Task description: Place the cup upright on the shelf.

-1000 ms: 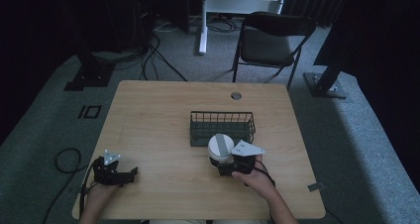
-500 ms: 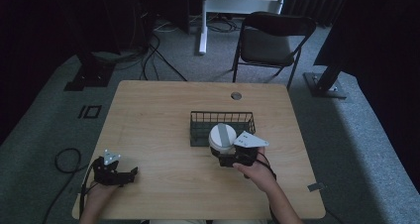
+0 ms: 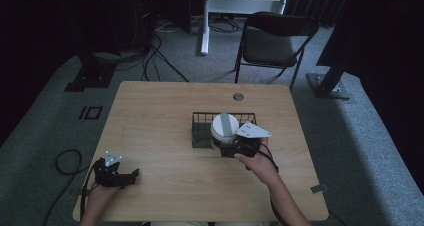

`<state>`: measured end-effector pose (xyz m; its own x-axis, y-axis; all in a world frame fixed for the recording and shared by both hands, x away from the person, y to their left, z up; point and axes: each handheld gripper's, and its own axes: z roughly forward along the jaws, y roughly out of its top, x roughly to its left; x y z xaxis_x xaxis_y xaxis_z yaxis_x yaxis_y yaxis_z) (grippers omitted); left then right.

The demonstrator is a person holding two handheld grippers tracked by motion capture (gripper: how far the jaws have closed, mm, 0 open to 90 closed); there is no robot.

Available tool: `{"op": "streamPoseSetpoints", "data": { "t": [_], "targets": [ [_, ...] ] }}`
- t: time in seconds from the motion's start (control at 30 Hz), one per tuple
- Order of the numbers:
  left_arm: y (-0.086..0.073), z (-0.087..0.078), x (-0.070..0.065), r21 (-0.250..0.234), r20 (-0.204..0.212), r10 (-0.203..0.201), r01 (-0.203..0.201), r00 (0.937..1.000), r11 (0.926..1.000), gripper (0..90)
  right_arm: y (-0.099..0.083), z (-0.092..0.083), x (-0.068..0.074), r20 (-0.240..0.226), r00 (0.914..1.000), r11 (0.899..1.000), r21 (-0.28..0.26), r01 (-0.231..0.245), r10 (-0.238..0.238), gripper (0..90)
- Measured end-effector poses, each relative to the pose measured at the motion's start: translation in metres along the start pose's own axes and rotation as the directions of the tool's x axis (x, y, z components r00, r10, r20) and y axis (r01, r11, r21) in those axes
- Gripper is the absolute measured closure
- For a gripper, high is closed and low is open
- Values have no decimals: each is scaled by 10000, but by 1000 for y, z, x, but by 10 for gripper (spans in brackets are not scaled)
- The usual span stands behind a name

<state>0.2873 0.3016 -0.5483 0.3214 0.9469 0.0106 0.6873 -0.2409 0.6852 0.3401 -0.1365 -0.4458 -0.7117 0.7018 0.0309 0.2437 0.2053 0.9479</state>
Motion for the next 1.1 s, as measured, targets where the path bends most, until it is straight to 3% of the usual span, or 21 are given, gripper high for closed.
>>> {"op": "streamPoseSetpoints", "data": {
  "t": [0.17,0.33,0.53,0.7,0.87,1.1],
  "targets": [
    [0,0,0,2,-3,1,-1,10000,10000,1,11,4,-6,645,9979,10000,-37,-10,12,183],
    [0,0,0,1,-3,-1,1,10000,10000,1,19,10,-12,1355,9905,9997,-119,-217,231,183],
    [0,0,0,1,-2,-9,9,10000,10000,1,24,20,-20,2374,9713,9998,38,-180,166,182],
    [0,0,0,3,3,-7,7,10000,10000,1,25,29,-26,2998,9523,9982,23,-598,564,183],
    [0,0,0,-3,-2,-6,6,10000,10000,1,21,39,-28,3404,9381,9973,136,-726,637,183],
    [0,0,0,4,0,-7,7,10000,10000,1,12,50,-29,3530,9321,9948,300,-978,810,182]
  ]
}}
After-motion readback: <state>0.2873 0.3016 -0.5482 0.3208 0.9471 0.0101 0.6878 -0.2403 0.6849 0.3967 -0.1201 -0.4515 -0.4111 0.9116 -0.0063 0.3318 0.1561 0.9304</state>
